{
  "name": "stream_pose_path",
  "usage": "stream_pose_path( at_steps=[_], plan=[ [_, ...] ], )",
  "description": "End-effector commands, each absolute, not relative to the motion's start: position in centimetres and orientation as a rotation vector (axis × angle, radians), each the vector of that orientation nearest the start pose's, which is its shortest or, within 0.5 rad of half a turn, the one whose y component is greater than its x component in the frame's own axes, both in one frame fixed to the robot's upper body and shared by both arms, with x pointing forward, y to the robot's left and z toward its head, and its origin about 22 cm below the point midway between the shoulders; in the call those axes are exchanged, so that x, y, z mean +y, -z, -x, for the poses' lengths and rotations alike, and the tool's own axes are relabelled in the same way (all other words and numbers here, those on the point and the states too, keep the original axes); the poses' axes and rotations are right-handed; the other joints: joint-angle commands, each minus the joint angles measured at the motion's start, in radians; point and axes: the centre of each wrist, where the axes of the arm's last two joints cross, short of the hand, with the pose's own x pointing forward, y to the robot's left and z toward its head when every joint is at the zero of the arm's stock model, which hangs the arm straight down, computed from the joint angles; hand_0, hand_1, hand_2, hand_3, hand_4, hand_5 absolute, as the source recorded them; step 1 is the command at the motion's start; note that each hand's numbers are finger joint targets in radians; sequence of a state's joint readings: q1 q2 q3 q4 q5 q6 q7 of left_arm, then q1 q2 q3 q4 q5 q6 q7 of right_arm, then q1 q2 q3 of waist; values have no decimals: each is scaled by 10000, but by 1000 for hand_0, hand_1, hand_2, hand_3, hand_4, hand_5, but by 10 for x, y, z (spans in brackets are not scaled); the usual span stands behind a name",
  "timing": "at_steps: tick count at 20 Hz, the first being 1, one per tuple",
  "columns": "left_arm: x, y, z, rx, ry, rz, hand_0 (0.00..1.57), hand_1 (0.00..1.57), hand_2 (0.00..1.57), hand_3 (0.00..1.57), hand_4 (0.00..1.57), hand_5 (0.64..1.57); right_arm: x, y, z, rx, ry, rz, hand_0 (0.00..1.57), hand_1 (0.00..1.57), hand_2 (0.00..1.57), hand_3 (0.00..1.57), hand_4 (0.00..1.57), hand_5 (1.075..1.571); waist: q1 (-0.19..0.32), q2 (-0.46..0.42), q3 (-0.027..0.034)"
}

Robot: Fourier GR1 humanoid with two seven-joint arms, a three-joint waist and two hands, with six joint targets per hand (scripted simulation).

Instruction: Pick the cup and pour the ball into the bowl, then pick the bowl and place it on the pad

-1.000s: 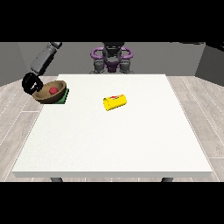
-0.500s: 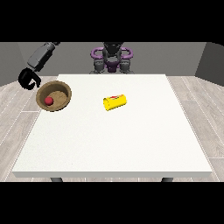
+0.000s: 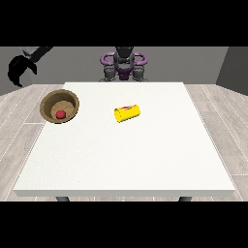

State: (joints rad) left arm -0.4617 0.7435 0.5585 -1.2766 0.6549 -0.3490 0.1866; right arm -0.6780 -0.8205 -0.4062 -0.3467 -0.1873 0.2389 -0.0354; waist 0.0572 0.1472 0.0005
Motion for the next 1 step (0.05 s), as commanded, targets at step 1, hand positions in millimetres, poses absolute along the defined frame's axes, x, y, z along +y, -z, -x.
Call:
stream_pose_path(
  at_steps=[1],
  plan=[
    [462,-188,-298,-17469,-1092,64,0,0,0,0,983,1570,-491,-119,-352,-13822,1300,2997,0,0,0,0,701,1219,-383,-2022,-43]
  ],
)
